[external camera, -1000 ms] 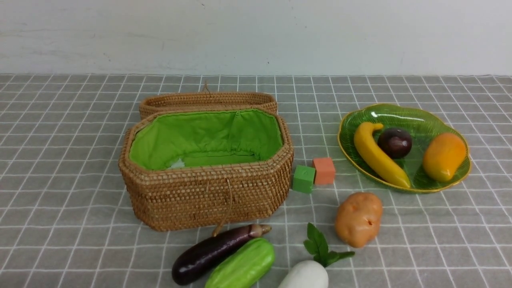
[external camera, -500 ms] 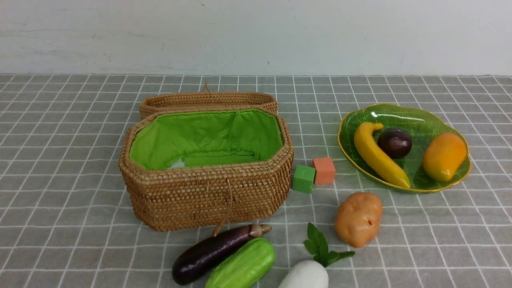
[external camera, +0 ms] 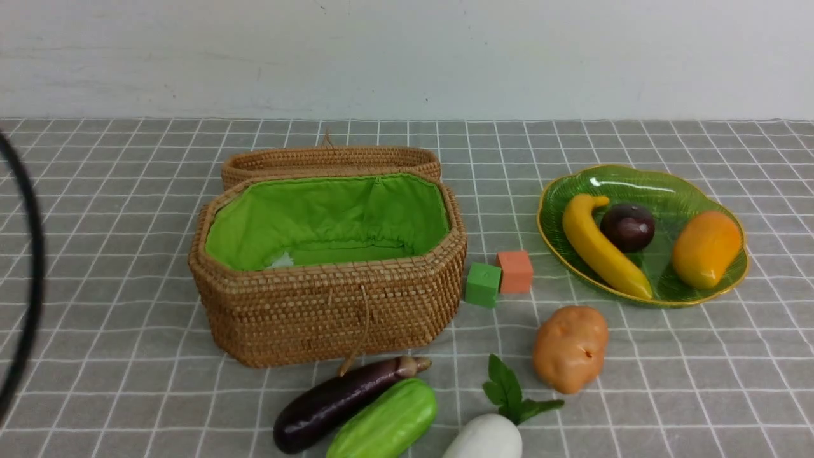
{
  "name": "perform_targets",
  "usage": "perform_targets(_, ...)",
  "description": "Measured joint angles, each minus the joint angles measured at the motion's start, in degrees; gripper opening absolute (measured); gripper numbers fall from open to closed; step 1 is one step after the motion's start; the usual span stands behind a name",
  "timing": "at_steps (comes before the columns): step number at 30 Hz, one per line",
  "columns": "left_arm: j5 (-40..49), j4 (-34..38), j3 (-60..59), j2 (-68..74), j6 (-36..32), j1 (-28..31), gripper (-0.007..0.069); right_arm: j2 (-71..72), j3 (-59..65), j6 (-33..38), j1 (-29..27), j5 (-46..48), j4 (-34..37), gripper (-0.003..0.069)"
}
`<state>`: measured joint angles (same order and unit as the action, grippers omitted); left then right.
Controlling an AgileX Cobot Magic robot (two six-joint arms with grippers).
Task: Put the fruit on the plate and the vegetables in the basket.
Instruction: Take a daikon with your left arm and place it on the basket on the left.
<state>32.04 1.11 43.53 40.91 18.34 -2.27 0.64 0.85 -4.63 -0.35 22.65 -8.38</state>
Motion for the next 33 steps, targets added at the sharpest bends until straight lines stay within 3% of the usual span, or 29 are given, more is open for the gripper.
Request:
perform_targets(8, 11.3, 3.7, 7.4, 13.8, -6.8, -21.0, 0.0286, 0.0, 0.0, 0.0, 0.0, 0.0, 0.0, 0.0083)
perform_targets(12, 12.9, 3.7, 11.1, 23.3, -7.5, -35.4, 0.0425, 0.0, 0.0, 0.0, 0.0, 0.0, 0.0, 0.0089)
perform_targets(15, 13.7, 3.5, 13.3, 30.0, -6.7, -42.1, 0.0529, 0.0, 0.0, 0.0, 0.0, 0.0, 0.0, 0.0092)
perform_targets(20, 17.2, 2.7, 18.6, 40.0, -5.3, -47.2, 0.0636, 0.0, 0.0, 0.0, 0.0, 0.0, 0.0, 0.01)
perform_targets(33, 20.3, 2.0, 24.0, 53.1, -6.0, -48.9, 0.0633, 0.0, 0.0, 0.0, 0.0, 0.0, 0.0, 0.0114)
